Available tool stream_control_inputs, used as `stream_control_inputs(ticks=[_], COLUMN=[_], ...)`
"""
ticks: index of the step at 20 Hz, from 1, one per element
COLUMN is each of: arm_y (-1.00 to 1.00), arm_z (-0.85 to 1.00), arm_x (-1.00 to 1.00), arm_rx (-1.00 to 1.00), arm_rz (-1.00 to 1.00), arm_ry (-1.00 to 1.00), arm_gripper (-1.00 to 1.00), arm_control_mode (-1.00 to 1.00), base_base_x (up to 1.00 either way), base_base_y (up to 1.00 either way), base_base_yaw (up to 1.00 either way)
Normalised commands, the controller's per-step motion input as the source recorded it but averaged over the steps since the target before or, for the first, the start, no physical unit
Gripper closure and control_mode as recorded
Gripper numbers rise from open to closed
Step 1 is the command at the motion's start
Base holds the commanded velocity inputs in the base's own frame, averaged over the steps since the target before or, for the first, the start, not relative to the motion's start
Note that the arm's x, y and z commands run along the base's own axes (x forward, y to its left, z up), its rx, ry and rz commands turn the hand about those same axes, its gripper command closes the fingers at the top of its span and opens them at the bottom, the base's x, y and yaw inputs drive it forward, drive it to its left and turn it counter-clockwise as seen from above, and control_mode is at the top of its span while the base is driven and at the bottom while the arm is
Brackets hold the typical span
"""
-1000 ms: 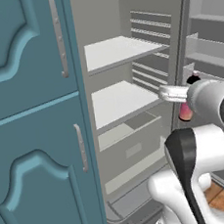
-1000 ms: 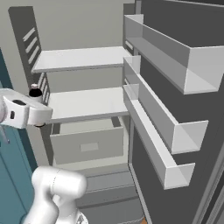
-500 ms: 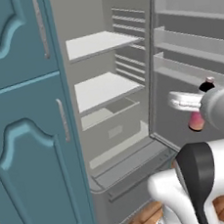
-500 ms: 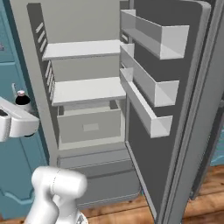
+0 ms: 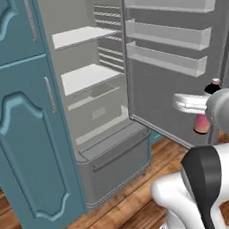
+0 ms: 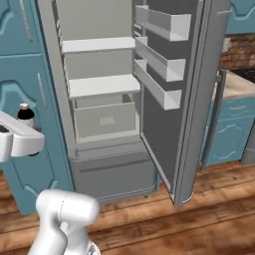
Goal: Open the fridge, grab two sodas, and place both sodas inside the bowl with ice on the dining counter.
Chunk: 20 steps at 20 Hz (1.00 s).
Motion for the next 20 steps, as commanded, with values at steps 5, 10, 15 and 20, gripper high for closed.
stream_control_inputs(ticks=[5, 10, 15, 20], arm_y=[0.00, 0.00, 0.00, 0.00], arm_z=[0.00, 0.00, 0.00, 0.00], arm_x=[0.00, 0.00, 0.00, 0.00], arm_rx=[0.00, 0.00, 0.00, 0.00], arm_rz=[0.00, 0.00, 0.00, 0.00], arm_ry=[0.00, 0.00, 0.00, 0.00], arm_gripper=[1.00, 1.00, 1.00, 1.00], arm_control_mode=[1.00, 1.00, 1.00, 1.00], base_base_x=[-1.00, -1.00, -1.00, -1.00], base_base_y=[0.01, -0.11, -0.46, -0.64], base_base_yaw=[-0.13, -0.10, 0.00, -0.03])
